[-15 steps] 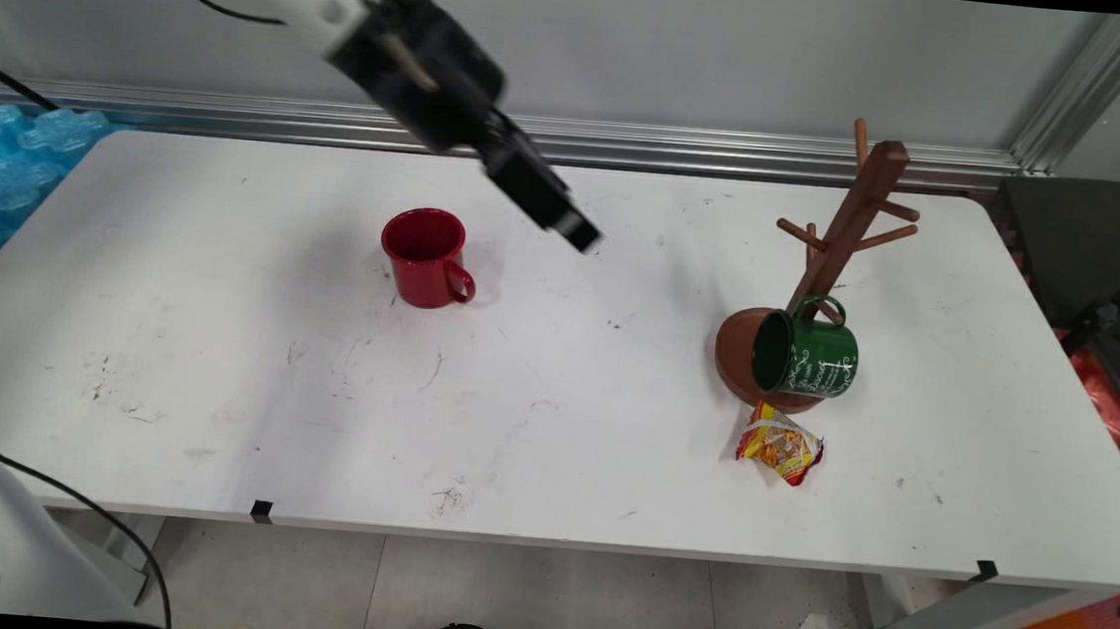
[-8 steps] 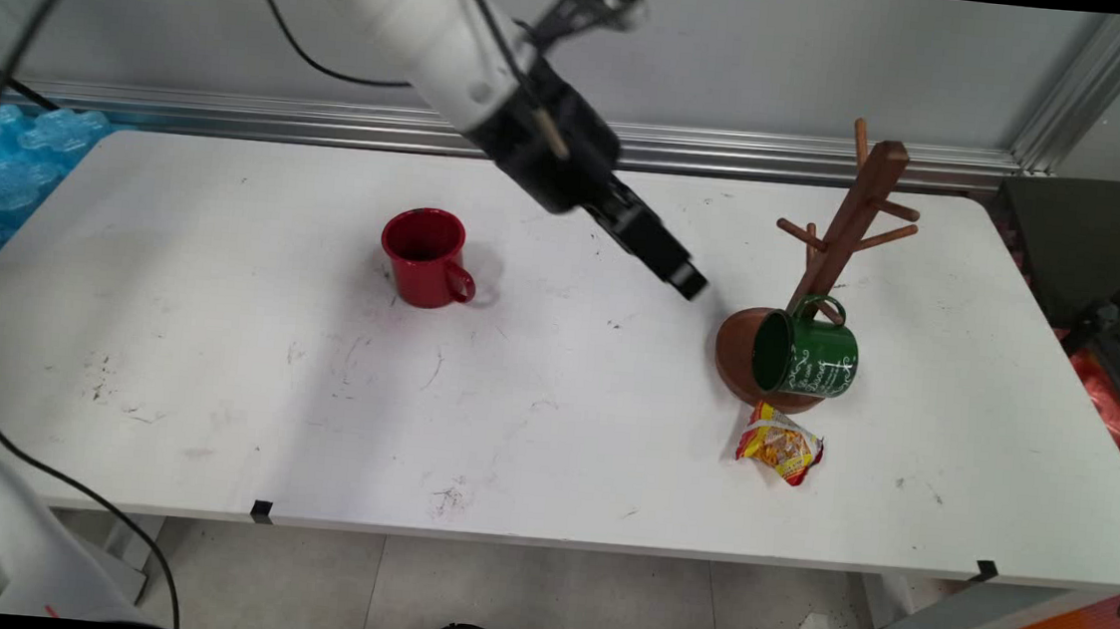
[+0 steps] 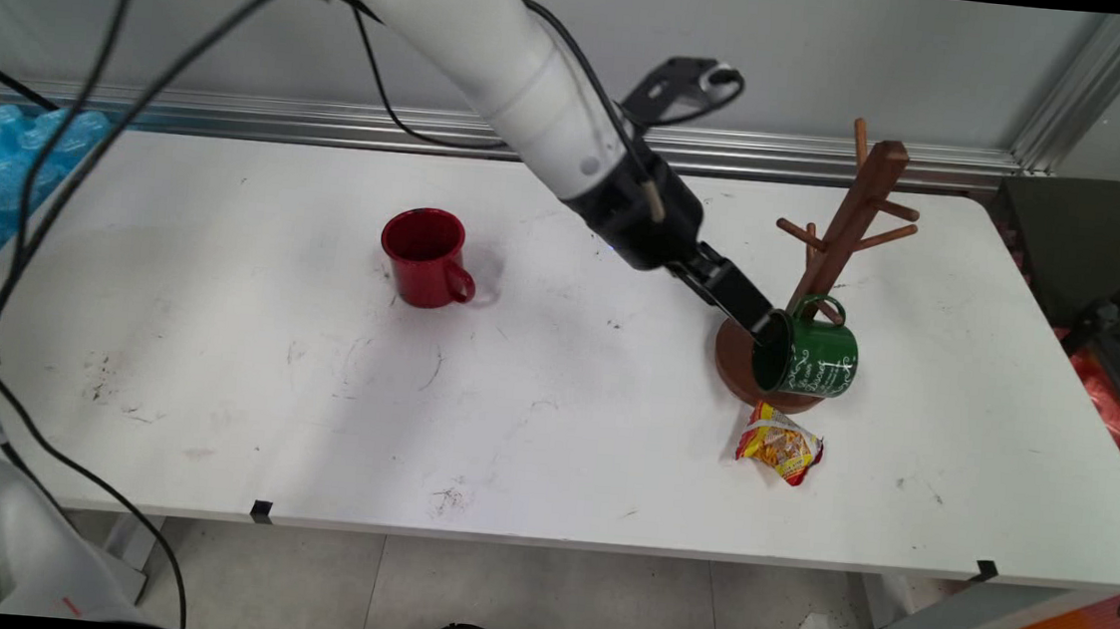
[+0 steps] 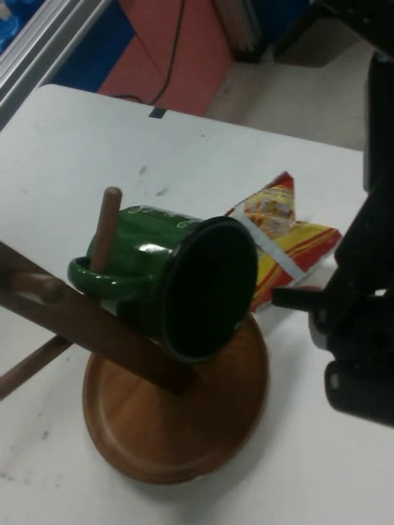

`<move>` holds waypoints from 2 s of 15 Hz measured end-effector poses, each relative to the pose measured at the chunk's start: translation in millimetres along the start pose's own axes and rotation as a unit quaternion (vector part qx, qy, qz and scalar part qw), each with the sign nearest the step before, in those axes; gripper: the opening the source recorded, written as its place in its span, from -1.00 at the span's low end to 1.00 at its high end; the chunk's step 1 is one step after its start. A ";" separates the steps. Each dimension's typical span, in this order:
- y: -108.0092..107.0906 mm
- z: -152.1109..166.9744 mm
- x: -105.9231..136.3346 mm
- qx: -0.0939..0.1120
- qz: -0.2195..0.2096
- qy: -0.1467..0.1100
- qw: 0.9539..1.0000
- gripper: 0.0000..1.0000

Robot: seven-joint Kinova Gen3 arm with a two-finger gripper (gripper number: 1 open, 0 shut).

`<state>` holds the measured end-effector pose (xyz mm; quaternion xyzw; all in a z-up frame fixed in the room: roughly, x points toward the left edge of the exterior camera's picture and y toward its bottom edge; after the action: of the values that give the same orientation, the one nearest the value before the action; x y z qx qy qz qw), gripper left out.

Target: Pick up the green mug from the rack

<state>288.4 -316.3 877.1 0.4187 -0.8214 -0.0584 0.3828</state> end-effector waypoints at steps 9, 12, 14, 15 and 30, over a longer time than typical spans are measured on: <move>-12.5 53.5 -2.5 -0.022 -0.060 0.013 0.998 1.00; -15.0 64.4 -4.0 -0.033 -0.074 0.024 0.996 1.00; -16.2 70.1 -4.7 -0.040 -0.082 0.030 0.995 1.00; -16.7 72.7 -5.4 -0.042 -0.086 0.033 0.995 1.00; -29.0 91.8 -21.3 -0.042 -0.077 0.062 0.994 -1.00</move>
<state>252.4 -340.0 788.4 0.4674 -0.7581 -0.0964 0.4444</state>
